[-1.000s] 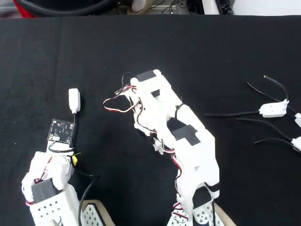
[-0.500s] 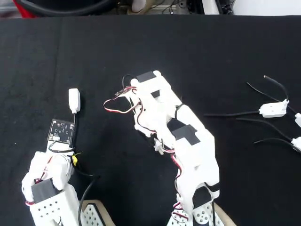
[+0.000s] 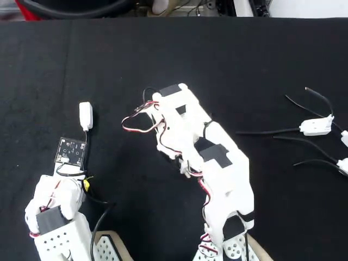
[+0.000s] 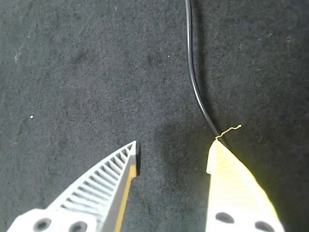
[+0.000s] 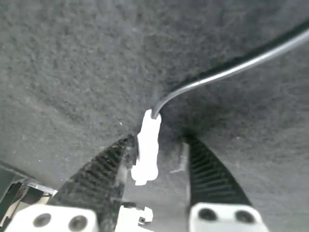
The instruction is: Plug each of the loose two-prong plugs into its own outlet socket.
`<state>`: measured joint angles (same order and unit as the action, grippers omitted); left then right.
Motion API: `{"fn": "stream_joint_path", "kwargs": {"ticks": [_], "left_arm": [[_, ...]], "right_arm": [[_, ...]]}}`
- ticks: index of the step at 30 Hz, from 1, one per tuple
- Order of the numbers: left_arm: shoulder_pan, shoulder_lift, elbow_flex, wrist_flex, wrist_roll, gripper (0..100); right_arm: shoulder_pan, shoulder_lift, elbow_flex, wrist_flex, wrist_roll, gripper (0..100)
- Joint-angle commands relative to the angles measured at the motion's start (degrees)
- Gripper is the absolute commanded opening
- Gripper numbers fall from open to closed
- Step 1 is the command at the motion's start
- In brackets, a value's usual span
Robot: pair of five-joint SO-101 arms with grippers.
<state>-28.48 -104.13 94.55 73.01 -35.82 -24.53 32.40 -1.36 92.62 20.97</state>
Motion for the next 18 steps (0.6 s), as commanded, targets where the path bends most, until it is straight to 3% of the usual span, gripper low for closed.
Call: {"fn": "stream_joint_path", "kwargs": {"ticks": [1, 6, 9, 18], "left_arm": [[-0.5, -0.3, -0.4, 0.1, -0.5, 24], [-0.4, -0.3, -0.4, 0.1, -0.5, 24], [-0.3, -0.3, -0.4, 0.1, -0.5, 24], [-0.2, -0.3, -0.3, 0.1, -0.5, 24]], "right_arm": [[0.2, -0.3, 0.0, -0.4, 0.1, 12.1], [0.2, -0.4, 0.0, -0.4, 0.1, 11.2], [0.2, -0.6, 0.0, -1.5, 0.1, 5.4], [-0.3, -4.4, 2.3, -0.8, 0.3, 4.7]]}}
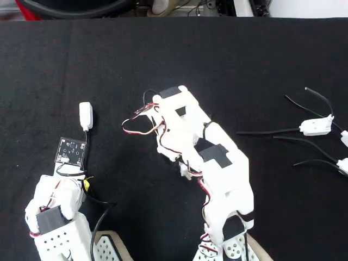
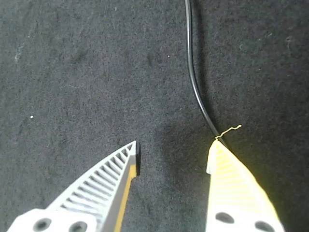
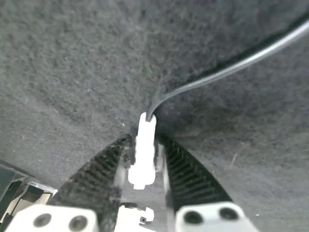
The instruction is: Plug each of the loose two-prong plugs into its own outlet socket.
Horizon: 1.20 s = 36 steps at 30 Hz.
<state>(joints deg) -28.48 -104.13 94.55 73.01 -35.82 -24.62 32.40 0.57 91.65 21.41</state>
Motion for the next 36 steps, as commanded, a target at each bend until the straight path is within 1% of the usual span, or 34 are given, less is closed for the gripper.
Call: {"fn": "stream_joint_path", "kwargs": {"ticks": [1, 4, 10, 14, 18, 20, 22, 23, 25, 26, 27, 29, 31, 33, 36], "left_arm": [[-0.2, -0.3, -0.3, 0.1, -0.5, 24], [-0.4, -0.3, -0.3, 0.1, -0.5, 24], [-0.1, -0.3, -0.3, 0.3, -0.5, 24], [-0.1, -0.3, -0.3, 0.4, -0.5, 24], [-0.5, -0.3, -0.3, 0.1, -0.3, 24], [-0.5, -0.3, -0.4, 0.0, -0.2, 24], [-0.5, -0.3, -0.6, 0.0, -0.2, 24], [-0.5, -0.3, -0.7, 0.0, -0.2, 24], [-0.6, -0.3, -0.9, 0.0, -0.1, 24], [-0.6, -0.4, -1.2, 0.0, 0.1, 24], [-0.7, -0.4, -2.0, 0.0, 1.1, 24], [-2.2, -0.4, -4.3, 0.0, 5.2, 24], [-3.9, -0.4, -7.1, 0.0, 9.2, 24], [-5.4, -0.3, -10.5, -0.1, 11.6, 24], [-4.8, -0.1, -15.6, -0.9, 14.2, 24]], "right_arm": [[0.4, -6.3, 0.7, -0.4, -1.2, 4.8], [1.6, -13.2, 5.2, -3.9, -1.7, 4.8], [1.3, -32.0, 22.6, -14.9, -2.3, 4.8], [1.8, -46.4, 31.9, -24.3, -7.7, 4.7], [2.2, -59.8, 39.3, -33.3, -15.6, 4.7], [5.5, -66.2, 42.3, -38.9, -20.6, 4.7], [11.4, -72.5, 45.1, -45.1, -25.8, 4.7], [14.3, -75.5, 46.8, -47.8, -27.0, 4.7], [18.5, -80.7, 50.9, -52.7, -27.2, 3.8], [19.5, -82.8, 53.3, -54.9, -27.3, 1.4], [20.1, -84.6, 55.6, -56.9, -27.5, 1.1], [20.4, -87.4, 59.4, -59.5, -27.5, 1.1], [20.6, -89.4, 61.4, -60.5, -27.5, 1.1], [22.3, -90.2, 62.3, -60.7, -27.7, 1.1], [24.6, -90.2, 62.5, -60.7, -30.2, 1.1]]}}
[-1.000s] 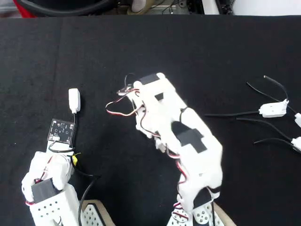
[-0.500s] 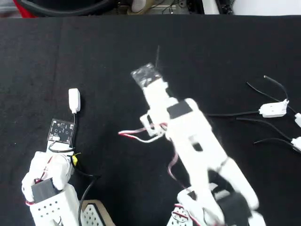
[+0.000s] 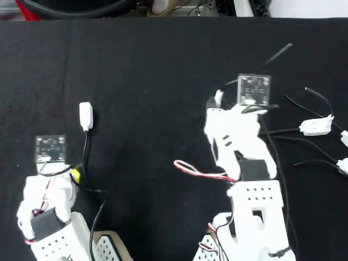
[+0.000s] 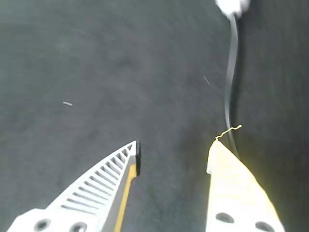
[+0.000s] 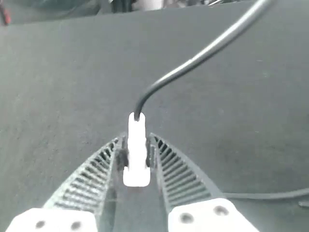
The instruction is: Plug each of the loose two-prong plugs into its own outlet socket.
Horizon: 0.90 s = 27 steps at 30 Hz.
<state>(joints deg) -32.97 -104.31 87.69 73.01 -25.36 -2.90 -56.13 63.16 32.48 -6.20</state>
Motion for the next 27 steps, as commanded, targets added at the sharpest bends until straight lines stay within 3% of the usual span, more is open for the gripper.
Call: {"fn": "stream_joint_path", "kwargs": {"ticks": [1, 6, 11, 16, 27], "left_arm": [[0.9, 0.1, -10.2, -1.7, 5.2, 24], [10.5, 8.9, -14.6, -9.8, 10.5, 24], [15.3, 34.3, -21.9, -23.0, 12.4, 24], [21.5, 61.5, -37.3, -23.6, 11.6, 24], [21.5, 100.5, -65.6, -19.4, 11.6, 30]], "right_arm": [[3.3, -1.7, 0.0, -1.6, -3.0, 1.1], [3.6, -1.8, 2.9, -5.1, -2.9, 1.1], [3.7, -2.0, 5.9, -9.3, -3.0, 1.1], [3.7, -1.8, 6.1, -9.1, -3.1, 1.1], [3.7, -1.7, 6.5, -9.0, -3.1, 1.1]]}}
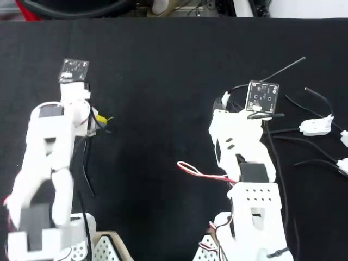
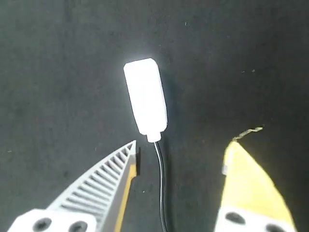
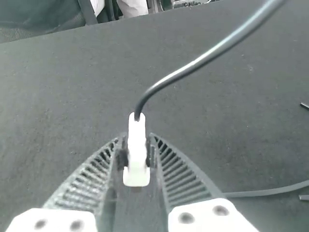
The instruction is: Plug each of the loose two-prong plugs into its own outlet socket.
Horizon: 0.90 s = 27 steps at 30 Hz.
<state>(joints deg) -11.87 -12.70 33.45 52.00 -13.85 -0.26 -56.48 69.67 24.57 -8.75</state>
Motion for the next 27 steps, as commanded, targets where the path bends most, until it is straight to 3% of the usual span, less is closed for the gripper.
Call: {"fn": "stream_joint_path", "kwargs": {"ticks": [1, 10, 16, 27], "left_arm": [[0.2, 11.0, -13.5, 1.6, 0.1, 29], [-3.0, 24.0, -24.1, 1.7, -0.5, 27], [-1.6, 25.8, -26.8, 6.1, -5.5, 16], [-0.7, 31.0, -29.1, 7.3, -7.6, 16]], "right_arm": [[1.0, -1.4, 0.3, -1.2, -0.5, 1.1], [0.8, -1.4, 0.4, -1.3, -0.4, 1.1], [0.8, -1.4, 0.5, -1.3, -0.4, 1.1], [0.8, -1.4, 0.6, -1.3, -0.4, 1.1]]}}
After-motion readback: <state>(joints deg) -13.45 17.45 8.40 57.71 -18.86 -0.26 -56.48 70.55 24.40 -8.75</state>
